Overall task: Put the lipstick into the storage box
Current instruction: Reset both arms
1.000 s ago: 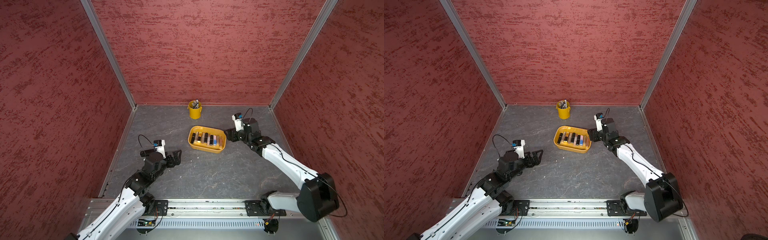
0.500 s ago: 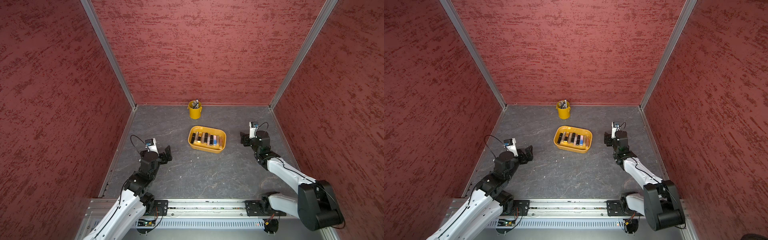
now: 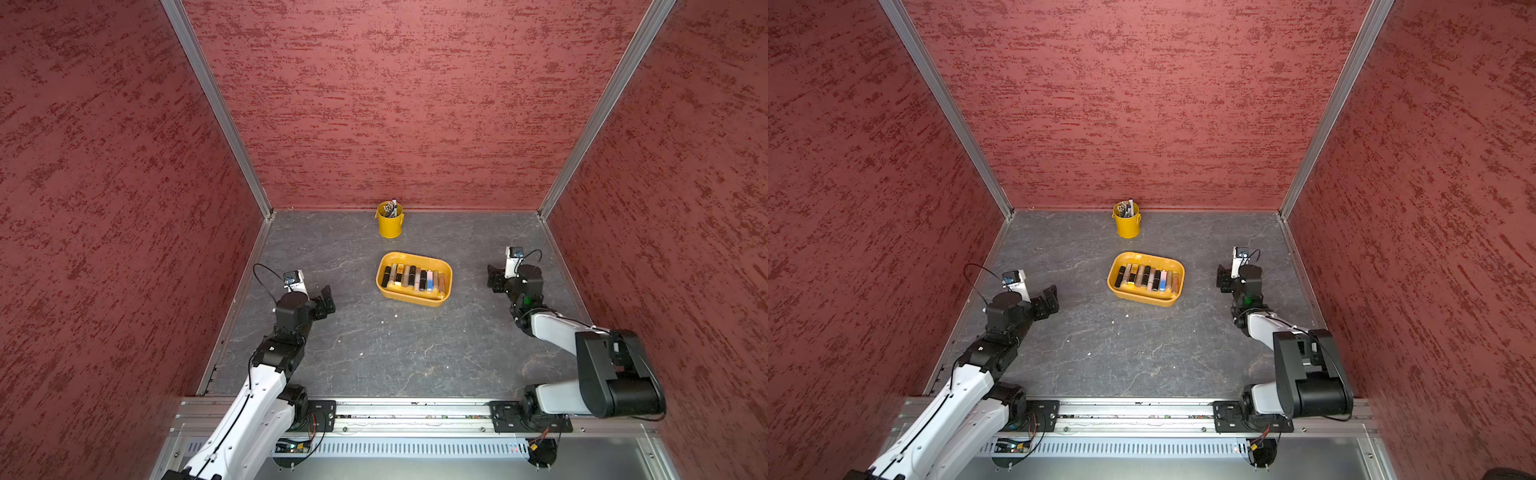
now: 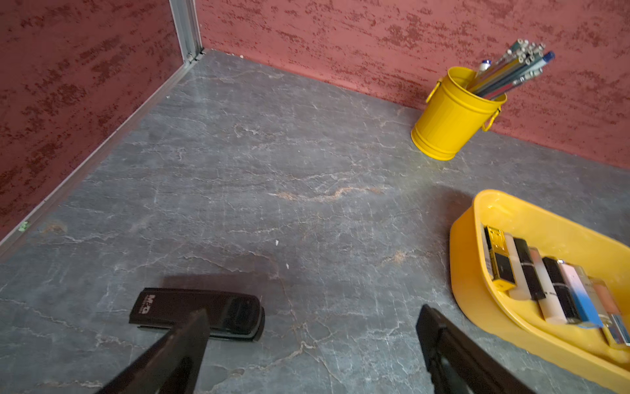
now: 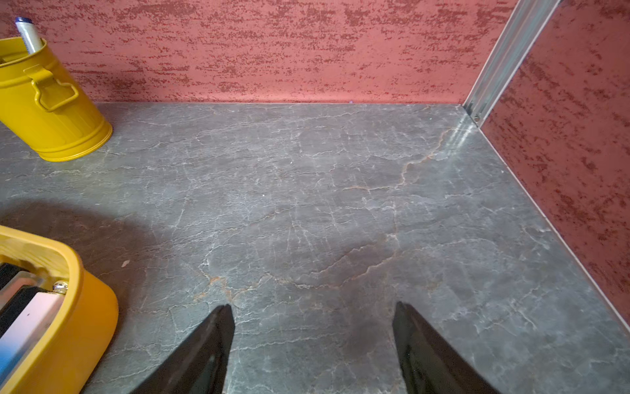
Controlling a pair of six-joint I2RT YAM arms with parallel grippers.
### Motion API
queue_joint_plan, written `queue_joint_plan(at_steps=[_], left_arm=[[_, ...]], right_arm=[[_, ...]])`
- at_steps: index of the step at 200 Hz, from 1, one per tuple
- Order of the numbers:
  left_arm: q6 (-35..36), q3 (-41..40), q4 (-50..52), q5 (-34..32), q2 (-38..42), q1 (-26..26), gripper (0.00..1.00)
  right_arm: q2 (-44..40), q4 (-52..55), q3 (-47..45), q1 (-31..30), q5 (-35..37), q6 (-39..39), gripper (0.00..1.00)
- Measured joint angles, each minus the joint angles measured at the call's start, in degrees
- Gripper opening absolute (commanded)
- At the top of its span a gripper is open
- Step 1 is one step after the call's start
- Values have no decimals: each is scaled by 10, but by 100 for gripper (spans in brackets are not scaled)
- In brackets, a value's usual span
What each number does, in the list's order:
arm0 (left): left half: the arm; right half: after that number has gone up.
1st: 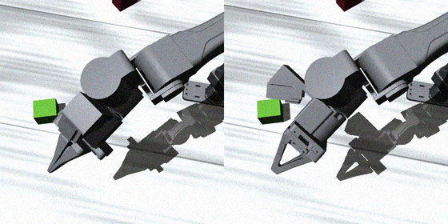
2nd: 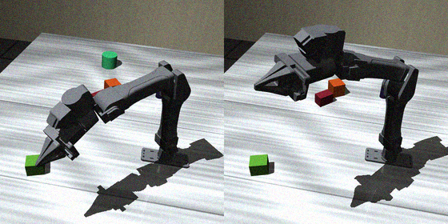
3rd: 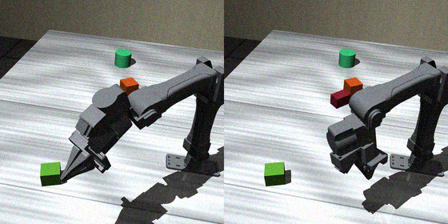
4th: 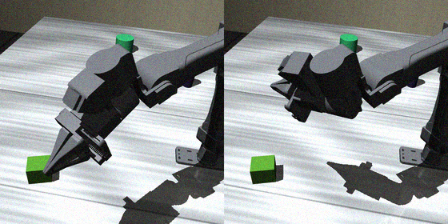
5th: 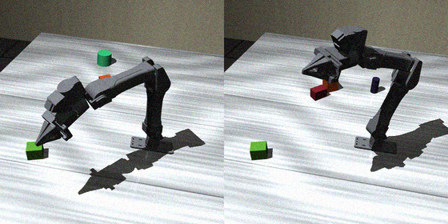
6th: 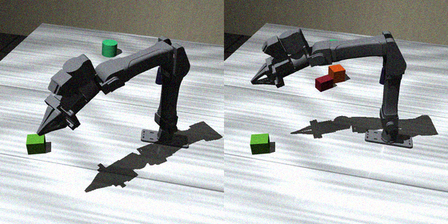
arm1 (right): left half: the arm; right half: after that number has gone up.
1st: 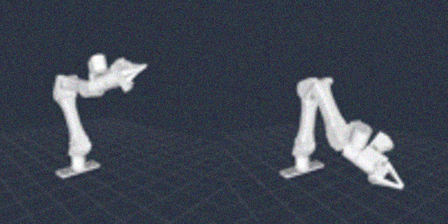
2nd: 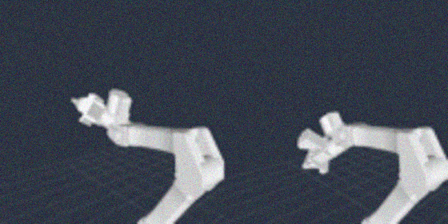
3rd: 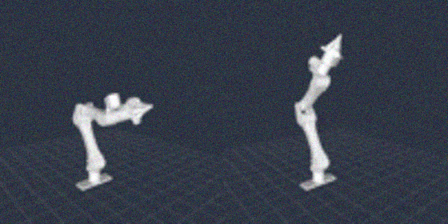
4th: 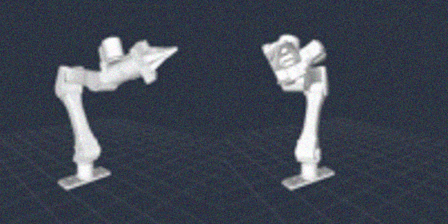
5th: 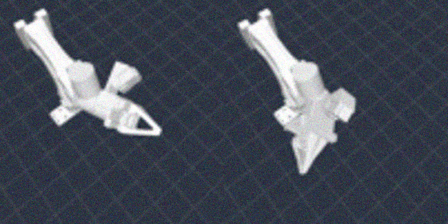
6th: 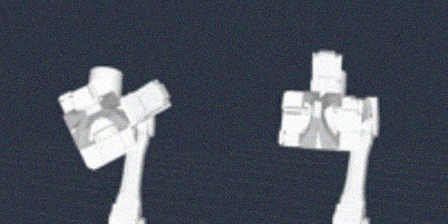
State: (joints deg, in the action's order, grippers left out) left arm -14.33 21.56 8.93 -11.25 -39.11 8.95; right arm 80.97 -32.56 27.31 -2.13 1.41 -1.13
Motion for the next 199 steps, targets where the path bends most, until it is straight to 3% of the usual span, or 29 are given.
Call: queue_joint_plan(at_steps=[46,96,158,162,168,199], left_arm=[[1,0,-17,52,-14,-84,100],[22,-3,-87,74,-47,-115,100],[48,-40,-269,86,-200,-162,100],[48,-40,-280,88,-215,-163,100],[48,-40,-298,90,-234,-164,100],[57,-36,-388,106,-330,-158,100]], right_arm=[[33,-86,-18,11,-17,0,78],[74,-173,-79,11,-34,-2,78],[74,-188,-67,12,-58,-9,80],[74,-188,-67,12,-59,-9,83],[74,-188,-67,12,-59,-7,98],[74,-188,-67,12,-62,-11,99]])
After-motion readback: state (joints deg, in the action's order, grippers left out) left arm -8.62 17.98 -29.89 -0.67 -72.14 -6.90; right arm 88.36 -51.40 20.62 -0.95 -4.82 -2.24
